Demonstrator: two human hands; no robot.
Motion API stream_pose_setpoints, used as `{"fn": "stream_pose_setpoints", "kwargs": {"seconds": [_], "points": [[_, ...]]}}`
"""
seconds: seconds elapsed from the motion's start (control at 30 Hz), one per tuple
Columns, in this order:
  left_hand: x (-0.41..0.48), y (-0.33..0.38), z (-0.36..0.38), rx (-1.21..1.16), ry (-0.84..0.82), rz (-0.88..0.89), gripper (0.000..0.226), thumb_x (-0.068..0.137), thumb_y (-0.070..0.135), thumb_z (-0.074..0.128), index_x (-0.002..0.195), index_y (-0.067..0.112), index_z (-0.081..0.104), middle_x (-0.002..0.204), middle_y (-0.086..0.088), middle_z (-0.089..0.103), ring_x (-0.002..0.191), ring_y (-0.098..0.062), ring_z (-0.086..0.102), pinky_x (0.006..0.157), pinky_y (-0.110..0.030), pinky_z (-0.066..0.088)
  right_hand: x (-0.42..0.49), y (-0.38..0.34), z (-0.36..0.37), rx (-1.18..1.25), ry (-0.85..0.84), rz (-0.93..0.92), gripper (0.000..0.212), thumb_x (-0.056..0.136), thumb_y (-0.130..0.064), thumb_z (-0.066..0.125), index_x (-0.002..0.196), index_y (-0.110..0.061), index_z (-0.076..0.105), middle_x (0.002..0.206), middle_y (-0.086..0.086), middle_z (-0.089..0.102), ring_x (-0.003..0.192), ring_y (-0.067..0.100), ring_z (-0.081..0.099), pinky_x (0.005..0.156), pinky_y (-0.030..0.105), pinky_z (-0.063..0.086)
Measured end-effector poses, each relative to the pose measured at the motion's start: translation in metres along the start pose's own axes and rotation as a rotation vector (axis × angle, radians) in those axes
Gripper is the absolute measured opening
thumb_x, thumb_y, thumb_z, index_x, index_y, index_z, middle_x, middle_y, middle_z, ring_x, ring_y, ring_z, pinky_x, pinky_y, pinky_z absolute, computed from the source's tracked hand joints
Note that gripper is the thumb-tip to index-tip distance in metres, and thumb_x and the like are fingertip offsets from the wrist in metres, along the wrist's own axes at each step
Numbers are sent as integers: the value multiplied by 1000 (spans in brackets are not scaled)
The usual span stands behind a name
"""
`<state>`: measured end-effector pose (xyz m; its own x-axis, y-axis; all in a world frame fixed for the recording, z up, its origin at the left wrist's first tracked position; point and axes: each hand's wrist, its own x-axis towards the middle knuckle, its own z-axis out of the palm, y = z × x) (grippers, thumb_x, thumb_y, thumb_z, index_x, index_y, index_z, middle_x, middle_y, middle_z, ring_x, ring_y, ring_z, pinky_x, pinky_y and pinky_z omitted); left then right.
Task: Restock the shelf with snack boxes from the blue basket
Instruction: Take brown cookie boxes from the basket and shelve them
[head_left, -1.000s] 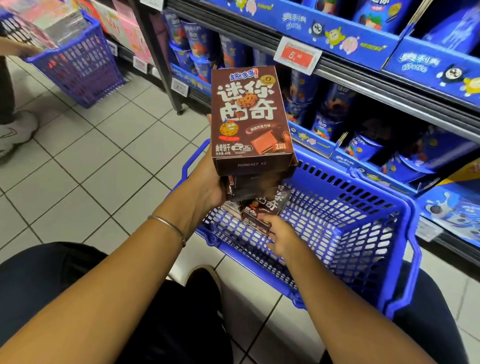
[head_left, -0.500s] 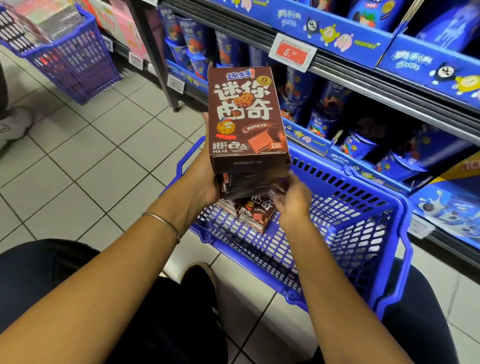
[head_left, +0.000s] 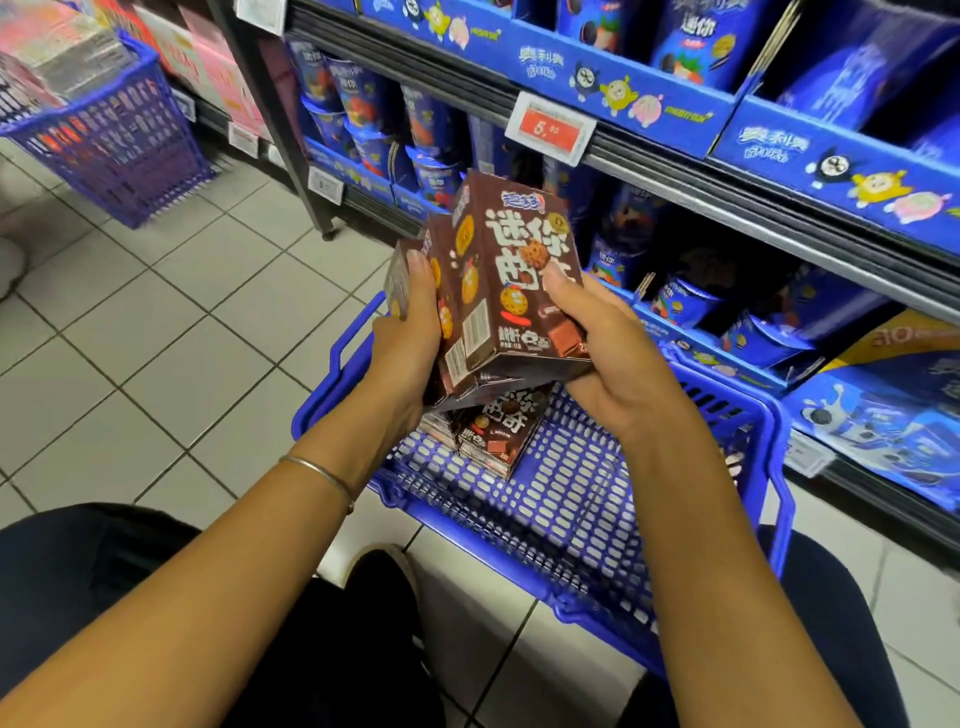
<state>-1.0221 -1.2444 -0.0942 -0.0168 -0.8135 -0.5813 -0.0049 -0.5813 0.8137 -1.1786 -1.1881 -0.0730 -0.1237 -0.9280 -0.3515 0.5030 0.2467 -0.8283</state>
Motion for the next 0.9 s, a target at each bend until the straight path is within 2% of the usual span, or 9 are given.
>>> {"fn": "stream_pose_setpoints", "kwargs": {"seconds": [0.1,0.23,0.33,0.4,0.5,0.6,0.7,0.8,0.9], "points": [[10,-4,3,92,4,30,112,78,97,42,155,16,48,126,-8,75,95,-23,81,76,-40,68,2,3,-9,72,31,25,38,101,-25,59,133,-6,61,125,16,70,115,33,68,98,49,55],[16,-9,6,128,10,77,125,58,102,44,151,19,50,123,1,76,94,-14,79,70,-31,67,5,2,-18,116,48,77,39,97,-27,60,130,-6,63,124,16,70,113,32,69,95,50,57],[14,-9,9,134,26,143,80,80,90,54,129,27,62,93,14,81,80,-3,79,57,-21,61,1,-2,-22,125,30,158,30,89,-34,65,109,-15,78,117,12,74,104,29,73,87,48,60],[1,0,8,155,17,126,73,90,78,60,135,20,62,101,7,82,82,-2,78,58,-17,59,-13,-13,-16,142,61,211,29,85,-38,67,103,-19,81,114,10,75,102,29,73,93,55,56],[-46,29,4,186,14,76,90,79,84,64,142,22,51,121,6,75,92,-6,78,73,-24,64,-46,-45,0,175,56,259,32,86,-38,66,106,-19,80,116,10,75,105,30,72,95,54,55],[-108,81,0,286,-36,85,92,56,95,60,126,39,39,126,13,66,115,-11,69,104,-40,57,-86,-96,28,166,60,296,40,88,-41,64,118,-17,75,127,13,70,119,36,65,106,60,45],[-171,149,-3,331,-99,65,107,48,92,59,134,31,39,141,3,61,131,-21,61,114,-48,49,-131,-167,65,188,48,317,49,87,-42,67,128,-15,69,131,14,67,121,35,64,100,57,50],[-241,226,-6,289,-194,-28,132,44,89,68,155,27,30,146,-4,61,129,-28,65,110,-53,53,-181,-247,106,167,23,296,50,89,-44,69,130,-17,67,131,13,67,121,34,65,95,57,53],[-311,296,-5,135,-277,-86,124,54,79,88,153,24,37,134,-5,71,106,-23,78,82,-39,66,-234,-325,141,135,48,243,50,90,-42,68,133,-17,65,132,15,67,121,36,65,99,60,51]]}}
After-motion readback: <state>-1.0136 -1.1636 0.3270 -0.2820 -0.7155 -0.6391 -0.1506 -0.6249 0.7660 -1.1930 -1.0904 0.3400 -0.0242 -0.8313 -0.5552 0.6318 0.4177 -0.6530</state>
